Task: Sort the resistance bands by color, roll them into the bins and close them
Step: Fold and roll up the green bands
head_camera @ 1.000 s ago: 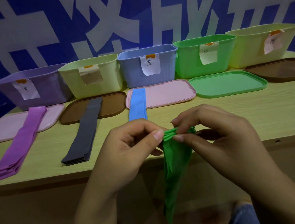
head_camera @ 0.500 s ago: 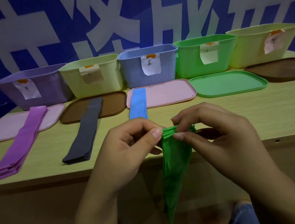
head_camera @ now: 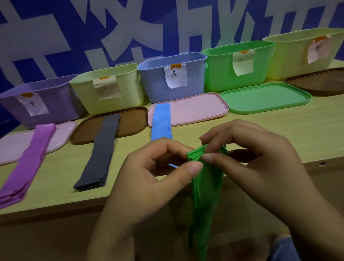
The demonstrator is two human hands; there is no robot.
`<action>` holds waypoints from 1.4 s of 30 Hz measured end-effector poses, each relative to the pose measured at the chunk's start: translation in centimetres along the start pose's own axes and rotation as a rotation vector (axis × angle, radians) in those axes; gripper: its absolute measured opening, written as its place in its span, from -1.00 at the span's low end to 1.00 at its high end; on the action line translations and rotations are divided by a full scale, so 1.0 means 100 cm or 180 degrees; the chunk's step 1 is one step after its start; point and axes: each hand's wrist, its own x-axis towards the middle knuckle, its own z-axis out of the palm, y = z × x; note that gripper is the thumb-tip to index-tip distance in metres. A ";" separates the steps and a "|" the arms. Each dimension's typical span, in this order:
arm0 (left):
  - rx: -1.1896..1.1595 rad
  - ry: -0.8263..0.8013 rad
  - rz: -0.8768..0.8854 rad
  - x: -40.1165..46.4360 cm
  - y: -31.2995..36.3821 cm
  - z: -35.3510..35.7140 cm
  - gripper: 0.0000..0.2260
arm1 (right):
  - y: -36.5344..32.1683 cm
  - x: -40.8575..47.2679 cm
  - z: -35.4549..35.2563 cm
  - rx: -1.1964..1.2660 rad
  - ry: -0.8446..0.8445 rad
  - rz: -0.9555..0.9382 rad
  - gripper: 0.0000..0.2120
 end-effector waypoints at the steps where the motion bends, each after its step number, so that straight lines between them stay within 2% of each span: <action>1: 0.0018 0.0006 -0.0021 0.000 0.000 0.000 -0.86 | 0.000 0.000 0.000 0.0017 -0.0011 -0.0004 -0.91; 7: -0.0119 -0.0045 0.0081 0.001 -0.004 -0.001 -0.90 | -0.001 0.000 -0.002 0.0298 -0.0169 0.0100 -0.92; 12: -0.0231 -0.0213 0.0144 0.002 -0.006 -0.002 -0.94 | -0.002 0.000 -0.005 0.0739 -0.0337 0.0531 -0.84; 17: -0.0213 -0.0314 0.0251 0.002 -0.007 -0.004 -0.93 | -0.001 0.001 -0.006 0.0762 -0.0420 0.0682 -0.80; 25: -0.0180 -0.0260 0.0210 0.001 -0.007 -0.003 -0.94 | -0.002 -0.001 -0.008 0.0711 -0.0410 0.0484 -0.85; 33: -0.0753 -0.0135 -0.0162 0.004 -0.009 -0.002 -0.87 | -0.002 -0.004 -0.006 -0.0081 -0.0111 -0.0162 -0.88; 37: -0.0987 -0.0144 -0.0347 0.005 -0.010 -0.002 -0.87 | 0.000 -0.004 -0.005 0.0015 -0.0110 -0.0233 -0.89; 42: -0.1247 -0.0156 -0.0576 0.008 -0.011 -0.003 -0.87 | 0.001 -0.004 -0.005 0.0423 -0.0170 -0.0040 -0.92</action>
